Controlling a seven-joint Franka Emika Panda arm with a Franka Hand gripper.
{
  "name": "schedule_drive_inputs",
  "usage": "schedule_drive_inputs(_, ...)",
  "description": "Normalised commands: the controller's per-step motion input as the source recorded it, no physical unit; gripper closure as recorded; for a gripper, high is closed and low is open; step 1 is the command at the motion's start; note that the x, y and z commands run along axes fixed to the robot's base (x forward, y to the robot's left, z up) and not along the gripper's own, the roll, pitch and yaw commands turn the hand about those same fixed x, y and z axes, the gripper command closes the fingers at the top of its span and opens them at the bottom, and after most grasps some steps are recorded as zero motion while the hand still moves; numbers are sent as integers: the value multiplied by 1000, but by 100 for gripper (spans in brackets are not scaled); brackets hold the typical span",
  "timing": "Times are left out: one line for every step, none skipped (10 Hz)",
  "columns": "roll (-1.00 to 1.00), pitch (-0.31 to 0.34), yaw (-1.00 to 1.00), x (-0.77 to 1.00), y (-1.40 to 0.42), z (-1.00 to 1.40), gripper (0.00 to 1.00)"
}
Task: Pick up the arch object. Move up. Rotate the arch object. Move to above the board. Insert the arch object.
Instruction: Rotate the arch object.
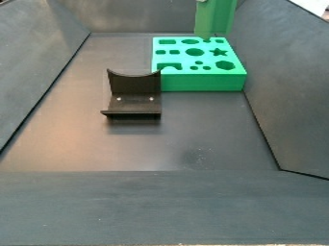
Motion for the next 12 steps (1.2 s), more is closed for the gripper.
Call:
schedule_drive_inputs(-39, -1, -1000, 0, 2, 0, 100)
schedule_drive_inputs(-45, -1, -1000, 0, 3, 0, 100)
schedule_drive_inputs(-52, -2, -1000, 0, 4, 0, 100)
schedule_drive_inputs(-62, -2, -1000, 0, 4, 1, 100)
schedule_drive_inputs(-83, -3, -1000, 1, 5, 1, 100)
schedule_drive_inputs(-83, -3, -744, 1, 5, 1, 100)
schedule_drive_inputs(-83, -3, -577, 1, 5, 2, 100)
schedule_drive_inputs(-83, -4, -330, 2, 5, 2, 100)
schedule_drive_inputs(-283, -4, -191, 0, 0, -1000, 100)
schedule_drive_inputs(-279, -24, -133, 9, 1, -1000, 100)
schedule_drive_inputs(-272, -28, -108, 13, 3, -1000, 100)
schedule_drive_inputs(-242, -38, -76, 13, 7, -1000, 100)
